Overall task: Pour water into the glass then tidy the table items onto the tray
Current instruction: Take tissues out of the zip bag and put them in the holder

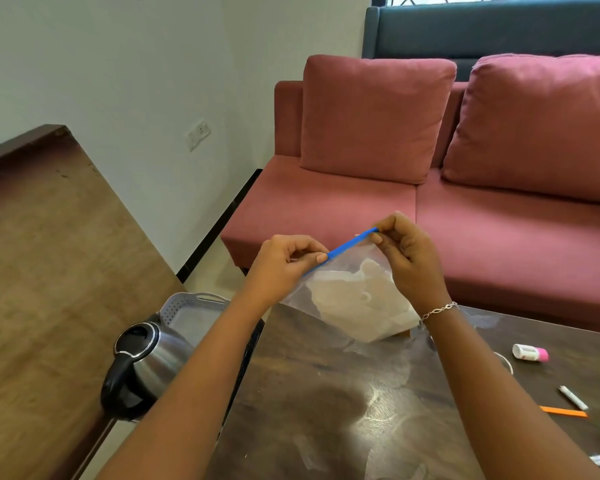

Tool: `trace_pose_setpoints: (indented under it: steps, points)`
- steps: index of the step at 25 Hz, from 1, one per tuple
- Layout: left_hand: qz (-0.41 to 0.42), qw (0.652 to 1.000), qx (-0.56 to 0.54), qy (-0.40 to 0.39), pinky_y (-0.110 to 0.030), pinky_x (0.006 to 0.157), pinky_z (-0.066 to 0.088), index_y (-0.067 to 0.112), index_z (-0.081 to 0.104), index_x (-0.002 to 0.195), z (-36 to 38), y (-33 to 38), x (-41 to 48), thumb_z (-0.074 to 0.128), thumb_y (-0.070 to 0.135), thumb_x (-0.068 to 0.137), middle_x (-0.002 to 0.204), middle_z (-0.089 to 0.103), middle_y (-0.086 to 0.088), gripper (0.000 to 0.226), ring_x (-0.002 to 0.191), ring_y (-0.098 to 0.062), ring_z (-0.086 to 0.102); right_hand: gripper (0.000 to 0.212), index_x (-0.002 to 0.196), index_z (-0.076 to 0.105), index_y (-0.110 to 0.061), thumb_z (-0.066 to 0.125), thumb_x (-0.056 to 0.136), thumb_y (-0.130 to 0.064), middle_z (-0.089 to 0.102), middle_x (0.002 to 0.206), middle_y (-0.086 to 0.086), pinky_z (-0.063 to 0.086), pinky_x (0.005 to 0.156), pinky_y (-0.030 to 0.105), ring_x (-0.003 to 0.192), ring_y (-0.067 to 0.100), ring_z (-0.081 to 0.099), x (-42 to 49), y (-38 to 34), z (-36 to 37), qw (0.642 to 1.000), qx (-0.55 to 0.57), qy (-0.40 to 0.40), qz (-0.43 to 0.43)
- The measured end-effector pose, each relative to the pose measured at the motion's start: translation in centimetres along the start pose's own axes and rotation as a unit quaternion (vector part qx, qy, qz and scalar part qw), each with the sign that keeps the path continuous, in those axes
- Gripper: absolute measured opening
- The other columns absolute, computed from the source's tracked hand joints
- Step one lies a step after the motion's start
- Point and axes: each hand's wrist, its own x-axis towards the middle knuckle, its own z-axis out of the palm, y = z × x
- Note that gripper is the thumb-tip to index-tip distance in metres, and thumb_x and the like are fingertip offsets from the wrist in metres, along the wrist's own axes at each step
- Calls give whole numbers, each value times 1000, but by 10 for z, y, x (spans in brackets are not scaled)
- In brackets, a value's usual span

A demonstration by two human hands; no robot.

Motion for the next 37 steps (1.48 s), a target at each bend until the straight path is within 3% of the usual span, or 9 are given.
trace_pose_setpoints:
  steps: [3, 6, 10, 19, 28, 33, 37]
  points:
    - [-26, 998, -60, -15, -40, 72, 48, 5, 72, 86, -3, 3, 1, 62, 10, 85, 85, 69, -24, 11, 75, -30, 58, 16, 78, 51, -17, 52, 87, -3, 50, 70, -5, 41, 66, 24, 69, 15, 46, 4, 0, -1, 1000, 2, 11, -16]
    - [-40, 994, -93, -32, -23, 62, 46, 5, 71, 85, -1, 4, 0, 62, 8, 85, 77, 66, -15, 10, 67, -20, 56, 8, 81, 53, -4, 51, 87, -1, 48, 69, -4, 41, 65, 29, 68, 18, 44, 5, 2, -2, 1000, 8, 18, -19]
    - [-51, 987, -136, -64, -9, 52, 44, 5, 71, 85, 2, 3, 0, 60, 2, 85, 62, 68, 8, 11, 54, 1, 58, 13, 80, 53, -8, 51, 88, 3, 49, 69, -4, 44, 66, 35, 68, 20, 47, 6, 0, 0, 1000, 14, 24, -12]
    - [-69, 977, -176, -102, -19, 62, 55, 13, 73, 87, 3, -8, -2, 59, 4, 85, 72, 74, 6, 17, 67, -7, 67, 31, 74, 49, -25, 50, 88, 3, 51, 69, -2, 47, 67, 41, 69, 23, 50, 5, 1, 3, 1000, 20, 9, -9]
    - [-75, 970, -199, -116, -19, 63, 56, 15, 74, 84, 6, -8, 0, 60, 3, 84, 74, 75, 4, 18, 69, -9, 69, 32, 74, 49, -26, 52, 87, 2, 49, 68, -6, 42, 63, 19, 66, 7, 46, 6, 2, 5, 999, 27, 3, -20]
    - [-50, 982, -158, -96, -17, 59, 54, 12, 72, 82, 10, -5, 0, 58, 1, 85, 67, 72, 6, 18, 63, -7, 66, 32, 74, 49, -27, 52, 87, 2, 51, 68, -9, 43, 63, 15, 64, -3, 48, 2, 3, 11, 999, 33, -4, -18]
    - [-56, 980, -167, -94, -26, 66, 59, 6, 71, 86, 13, -5, -1, 60, 3, 84, 73, 69, -6, 11, 67, -15, 65, 31, 74, 49, -28, 51, 87, 1, 50, 68, -8, 42, 62, 13, 63, -3, 47, 3, 3, 14, 999, 33, -2, -16]
